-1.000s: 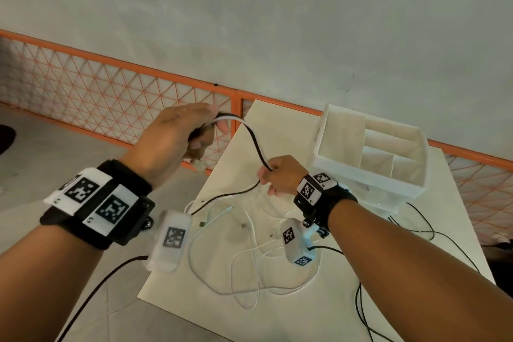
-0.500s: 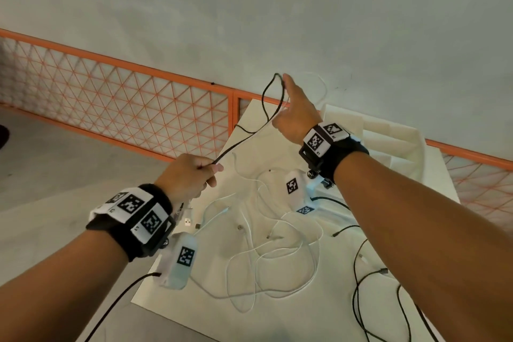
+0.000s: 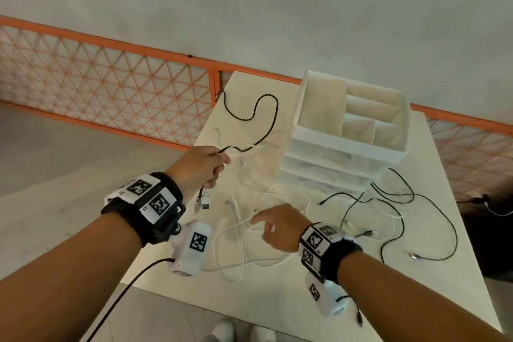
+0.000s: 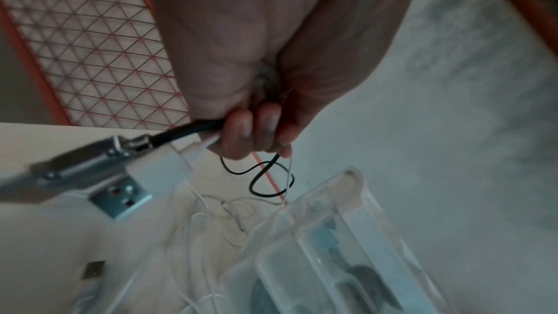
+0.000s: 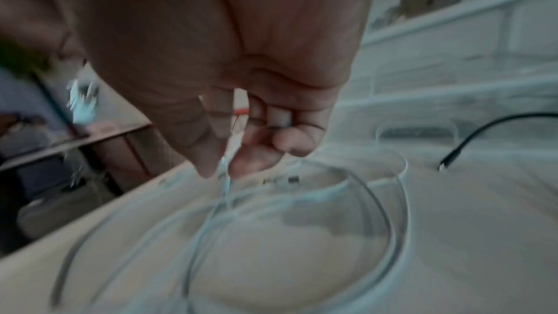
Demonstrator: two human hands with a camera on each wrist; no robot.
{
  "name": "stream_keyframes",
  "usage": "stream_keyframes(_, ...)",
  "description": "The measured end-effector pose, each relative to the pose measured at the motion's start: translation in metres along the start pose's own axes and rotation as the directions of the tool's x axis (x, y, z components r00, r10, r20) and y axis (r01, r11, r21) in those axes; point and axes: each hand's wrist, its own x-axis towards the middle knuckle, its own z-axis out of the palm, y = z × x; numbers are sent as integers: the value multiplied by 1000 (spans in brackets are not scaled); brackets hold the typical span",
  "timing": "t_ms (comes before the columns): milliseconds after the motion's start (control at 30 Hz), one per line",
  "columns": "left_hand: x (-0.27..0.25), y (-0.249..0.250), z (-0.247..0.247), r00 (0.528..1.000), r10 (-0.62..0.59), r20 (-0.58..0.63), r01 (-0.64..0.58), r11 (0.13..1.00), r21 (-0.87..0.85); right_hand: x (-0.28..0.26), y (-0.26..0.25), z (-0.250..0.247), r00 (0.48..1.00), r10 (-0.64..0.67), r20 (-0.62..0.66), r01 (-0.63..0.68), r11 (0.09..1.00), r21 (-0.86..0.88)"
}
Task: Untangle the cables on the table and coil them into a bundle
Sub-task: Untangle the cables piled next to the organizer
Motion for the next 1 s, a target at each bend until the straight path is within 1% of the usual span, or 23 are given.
stream_keyframes(67,-3,1,4,999,33,21,-33,999,-16,-4,-4,27,993,-67,98,73,996,-57)
stream_keyframes(100,-5,0,6,999,40,37,-39,999,-6,-5,-7,37,982,-105,156,125,985,-121)
stream_keyframes(133,-7,-2,8,998,39,52,-40,999,16,-5,-9,47,972,-116,205,157,968,-196)
stream_keyframes(167,-9,-5,9,997,34,65,-36,998,43,-4,-9,55,969,-107,223,164,953,-256)
stream_keyframes(200,-12,-10,9,997,25,73,-30,997,67,-3,-8,59,973,-90,212,151,945,-289)
stream_keyframes(233,-14,-14,8,997,19,80,-25,996,83,-1,-6,61,981,-74,182,126,947,-297)
stream_keyframes(300,-19,-23,6,994,22,107,-32,995,97,-1,1,56,994,-73,82,91,968,-234)
stream_keyframes(367,-26,-29,6,985,45,167,-64,992,112,-5,7,40,989,-121,-86,115,991,-76)
stream_keyframes(433,-31,-30,12,965,78,250,-120,980,160,-15,9,15,944,-165,-287,205,972,114)
stream_keyframes(500,-34,-26,26,943,134,305,-207,953,221,-28,5,-16,889,-130,-439,253,939,234)
stream_keyframes(533,-33,-25,34,940,167,297,-245,938,247,-36,2,-32,860,-92,-502,278,910,309)
stream_keyframes(600,-29,-22,47,942,238,235,-302,908,290,-52,0,-61,795,28,-606,331,817,472)
stream_keyframes(633,-28,-19,50,943,261,208,-315,903,293,-62,0,-75,764,89,-640,361,763,537)
stream_keyframes(667,-26,-16,52,944,267,193,-313,909,274,-71,2,-86,743,130,-657,388,715,581)
stream_keyframes(700,-26,-12,53,947,260,191,-300,927,225,-79,4,-95,734,151,-663,408,682,607)
stream_keyframes(767,-28,-1,56,946,247,209,-268,960,80,-90,7,-104,738,165,-654,425,639,641)
stream_keyframes(833,-32,13,66,923,264,279,-267,963,-28,-93,6,-103,742,165,-649,427,629,649)
stream_keyframes(933,-41,26,93,859,305,410,-322,946,-28,-93,-2,-102,711,169,-682,453,633,628)
stream_keyframes(967,-42,26,102,854,306,421,-336,942,-3,-93,-6,-105,702,163,-693,473,622,625)
stream_keyframes(1000,-42,24,108,860,311,405,-358,932,46,-95,-9,-108,693,158,-704,490,613,620)
